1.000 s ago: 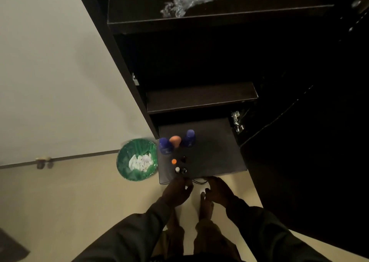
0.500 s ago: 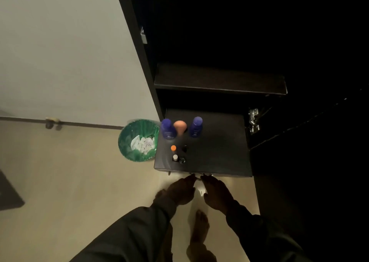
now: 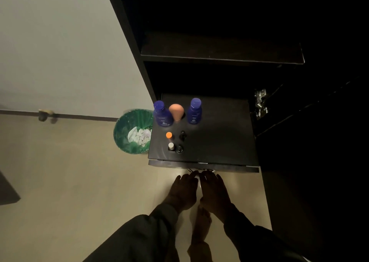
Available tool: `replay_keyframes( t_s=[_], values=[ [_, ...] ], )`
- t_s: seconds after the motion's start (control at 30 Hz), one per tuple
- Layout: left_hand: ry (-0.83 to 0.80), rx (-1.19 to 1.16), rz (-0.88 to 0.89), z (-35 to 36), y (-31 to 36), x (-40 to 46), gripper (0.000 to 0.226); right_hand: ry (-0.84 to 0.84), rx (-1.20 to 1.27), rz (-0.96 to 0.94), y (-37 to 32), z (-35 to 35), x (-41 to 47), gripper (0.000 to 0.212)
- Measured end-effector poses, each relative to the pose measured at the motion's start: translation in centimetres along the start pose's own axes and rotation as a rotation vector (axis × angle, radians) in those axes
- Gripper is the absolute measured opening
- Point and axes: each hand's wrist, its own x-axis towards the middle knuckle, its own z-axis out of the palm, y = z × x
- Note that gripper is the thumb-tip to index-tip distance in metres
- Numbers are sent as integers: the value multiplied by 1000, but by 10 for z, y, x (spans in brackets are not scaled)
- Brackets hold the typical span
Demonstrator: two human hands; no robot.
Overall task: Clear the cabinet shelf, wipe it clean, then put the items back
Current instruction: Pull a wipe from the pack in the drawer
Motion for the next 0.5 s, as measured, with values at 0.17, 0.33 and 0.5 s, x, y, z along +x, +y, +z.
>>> replay_keyframes(
  t_s=[0.17,0.33,0.5],
  values=[
    [30,-71,53,23,0,-25,40,91,197,28,-5,16,-25,60],
    [16,-120,49,39,6,-54,43,362,569,131,-15,12,-60,31],
    [-34,-164,-53,56,12,-70,61,562,745,147,-10,-11,-53,24]
  ],
)
